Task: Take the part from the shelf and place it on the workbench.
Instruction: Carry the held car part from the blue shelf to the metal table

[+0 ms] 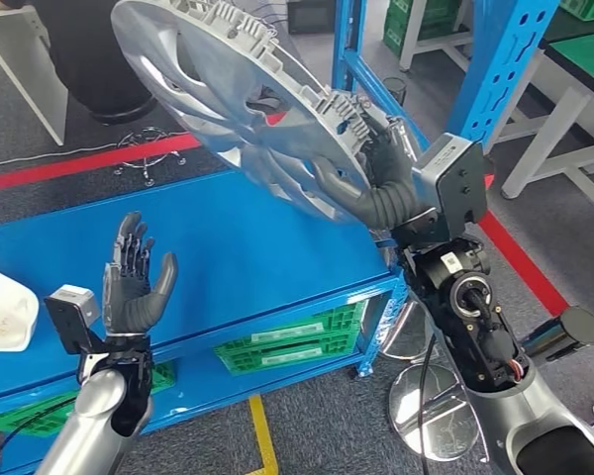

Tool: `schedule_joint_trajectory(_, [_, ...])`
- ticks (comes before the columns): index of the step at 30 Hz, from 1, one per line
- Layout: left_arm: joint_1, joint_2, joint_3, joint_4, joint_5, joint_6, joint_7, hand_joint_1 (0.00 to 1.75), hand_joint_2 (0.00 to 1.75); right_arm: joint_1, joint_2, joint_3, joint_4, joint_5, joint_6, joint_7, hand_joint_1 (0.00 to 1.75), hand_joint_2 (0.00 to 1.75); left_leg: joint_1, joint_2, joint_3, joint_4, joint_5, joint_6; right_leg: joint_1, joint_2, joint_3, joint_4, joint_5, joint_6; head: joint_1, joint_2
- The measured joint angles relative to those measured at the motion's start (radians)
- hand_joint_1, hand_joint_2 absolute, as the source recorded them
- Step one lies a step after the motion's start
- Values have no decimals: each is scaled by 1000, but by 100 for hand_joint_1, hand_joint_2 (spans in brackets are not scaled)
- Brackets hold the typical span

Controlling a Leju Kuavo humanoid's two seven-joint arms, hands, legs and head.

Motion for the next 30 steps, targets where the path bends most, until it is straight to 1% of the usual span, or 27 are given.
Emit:
schedule_joint_trajectory(1, [0, 1, 0, -1, 0, 1, 0, 0, 175, 0, 0, 0, 0, 0, 0, 0, 175, 175, 0, 9, -4, 5, -3, -5, 0, -8, 1, -1, 1, -7, -3, 0])
schedule_joint_trajectory(2, [0, 2, 0, -2, 0, 2, -1, 0, 175, -1, 0, 1, 0, 0, 1, 0, 175, 175, 0, 27, -14, 26, -15, -10, -2, -16, 3, -3, 2, -15, -8, 0])
schedule_joint_trajectory(3, [-2, 3, 0, -3, 0, 4, -1, 0, 175, -1, 0, 1, 0, 0, 2, -1, 175, 175, -2, 51, -36, 69, -37, -13, -2, -25, 5, -5, 3, -22, -15, 0])
schedule_joint_trajectory(4, [-2, 3, 0, -3, 0, 4, -1, 0, 175, -1, 0, 1, 0, 0, 3, -3, 175, 175, -3, 75, -70, 137, -67, -16, 0, -33, 5, -5, 3, -27, -23, 0])
schedule_joint_trajectory(5, [-2, 3, 0, -4, 0, 5, -2, 0, 175, -1, 0, 1, 0, -1, 4, -4, 175, 175, -4, 88, -111, 215, -97, -18, 3, -42, 4, -5, 2, -31, -30, 0])
schedule_joint_trajectory(6, [-1, 4, 0, -4, 0, 6, -2, 0, 175, -1, 0, 1, 0, -2, 6, -6, 175, 175, -4, 93, -147, 281, -118, -18, 6, -50, 4, -5, 1, -33, -34, 0])
schedule_joint_trajectory(7, [0, 4, 0, -4, 0, 6, -2, 0, 175, -1, 0, 1, 0, -3, 7, -6, 175, 175, -4, 95, -168, 316, -121, -17, 8, -58, 5, -5, 0, -34, -36, 0])
schedule_joint_trajectory(8, [0, 5, 0, -4, 0, 6, -2, 0, 175, -1, 0, 1, 0, -3, 7, -6, 175, 175, -4, 95, -166, 305, -104, -13, 11, -65, 6, -5, -1, -36, -38, 0])
schedule_joint_trajectory(9, [0, 5, 0, -4, 0, 7, -2, 0, 175, -1, 0, 1, 0, -3, 8, -6, 175, 175, -6, 97, -141, 252, -72, -8, 13, -71, 8, -5, -3, -36, -40, 0])
schedule_joint_trajectory(10, [-1, 6, 0, -4, 0, 8, -2, 0, 175, -1, 0, 1, 0, -3, 8, -7, 175, 175, -8, 105, -102, 175, -35, 0, 15, -77, 10, -5, -5, -36, -40, 0])
schedule_joint_trajectory(11, [-2, 6, 0, -4, 0, 8, -2, 0, 175, -2, 0, 1, 0, -3, 8, -7, 175, 175, -13, 115, -64, 100, -8, 7, 19, -82, 12, -4, -8, -34, -41, 0])
schedule_joint_trajectory(12, [-3, 6, 0, -5, -1, 9, -2, 0, 175, -3, 0, 1, 0, -3, 9, -7, 175, 175, -18, 124, -37, 46, 7, 13, 22, -86, 13, -4, -11, -31, -41, 0])
schedule_joint_trajectory(13, [-4, 6, 0, -5, -1, 10, -3, 0, 175, -4, 0, 1, 1, -3, 9, -8, 175, 175, -23, 130, -23, 18, 11, 18, 25, -90, 14, -4, -14, -27, -40, 0])
schedule_joint_trajectory(15, [-5, 6, 0, -5, -3, 12, -3, 0, 175, -7, 0, 1, 1, -4, 12, -10, 175, 175, -26, 122, -21, 10, 8, 25, 25, -100, 18, -7, -18, -18, -36, 0])
schedule_joint_trajectory(17, [-6, 6, 0, -6, -5, 14, -4, 0, 175, -10, 0, 1, 2, -4, 17, -11, 175, 175, -22, 113, -14, 3, 9, 34, 22, -97, 13, 11, -37, -8, -34, 0])
schedule_joint_trajectory(18, [-7, 6, 0, -7, -7, 14, -4, 0, 175, -12, 0, 0, 2, -4, 18, -11, 175, 175, -20, 109, -10, -1, 10, 38, 21, -87, -2, 48, -59, -4, -31, 0])
schedule_joint_trajectory(19, [-7, 5, 0, -7, -8, 14, -4, 0, 175, -13, 0, 0, 3, -5, 20, -12, 175, 175, -18, 105, -7, -3, 9, 42, 20, -76, -30, 107, -89, -2, -26, 0])
schedule_joint_trajectory(20, [-7, 5, 0, -7, -9, 14, -4, 0, 175, -14, 0, 0, 4, -6, 20, -13, 175, 175, -17, 100, -6, -3, 8, 44, 20, -67, -66, 181, -120, 0, -20, 0])
schedule_joint_trajectory(21, [-5, 4, 0, -7, -9, 13, -4, 0, 175, -14, 0, 0, 5, -8, 21, -14, 175, 175, -18, 94, -5, -2, 7, 46, 20, -62, -101, 249, -142, 2, -14, 0])
schedule_joint_trajectory(22, [-4, 4, 0, -7, -9, 12, -3, 0, 175, -14, 0, 0, 7, -11, 22, -15, 175, 175, -18, 88, -4, -1, 6, 47, 20, -60, -127, 291, -147, 3, -11, 0])
schedule_joint_trajectory(23, [-2, 4, 0, -7, -10, 9, -3, 0, 175, -14, 0, 0, 9, -15, 23, -16, 175, 175, -18, 81, -3, -1, 5, 47, 20, -59, -133, 291, -131, 3, -8, 0])
schedule_joint_trajectory(24, [-2, 4, 0, -7, -10, 8, -3, 0, 175, -14, 0, 0, 11, -18, 25, -16, 175, 175, -18, 73, -1, 1, 3, 46, 20, -57, -119, 248, -95, 1, -5, 0])
schedule_joint_trajectory(25, [-1, 4, 0, -7, -11, 6, -3, 0, 175, -14, 0, 0, 11, -20, 26, -17, 175, 175, -18, 65, 2, 2, 1, 44, 19, -53, -90, 174, -50, -2, -1, 0])
schedule_joint_trajectory(26, [-2, 4, 0, -7, -12, 5, -3, 0, 175, -15, 0, 0, 12, -21, 28, -18, 175, 175, -19, 59, 3, 3, -1, 41, 20, -44, -60, 103, -16, -7, 3, 0])
schedule_joint_trajectory(27, [-2, 4, 0, -7, -12, 5, -3, 0, 175, -17, 0, 0, 13, -21, 28, -19, 175, 175, -20, 53, 2, 6, -2, 38, 20, -35, -33, 44, 4, -11, 6, 0])
schedule_joint_trajectory(28, [-2, 4, 0, -7, -12, 4, -3, 0, 175, -18, 0, 0, 13, -21, 29, -20, 175, 175, -20, 49, -1, 7, -1, 34, 21, -29, -18, 12, 11, -15, 7, 0])
schedule_joint_trajectory(30, [-2, 4, 0, -7, -12, 4, -3, 0, 175, -21, 0, 2, 15, -21, 30, -21, 175, 175, -19, 41, -7, 7, 3, 25, 23, -29, -10, -1, 7, -22, 6, 0])
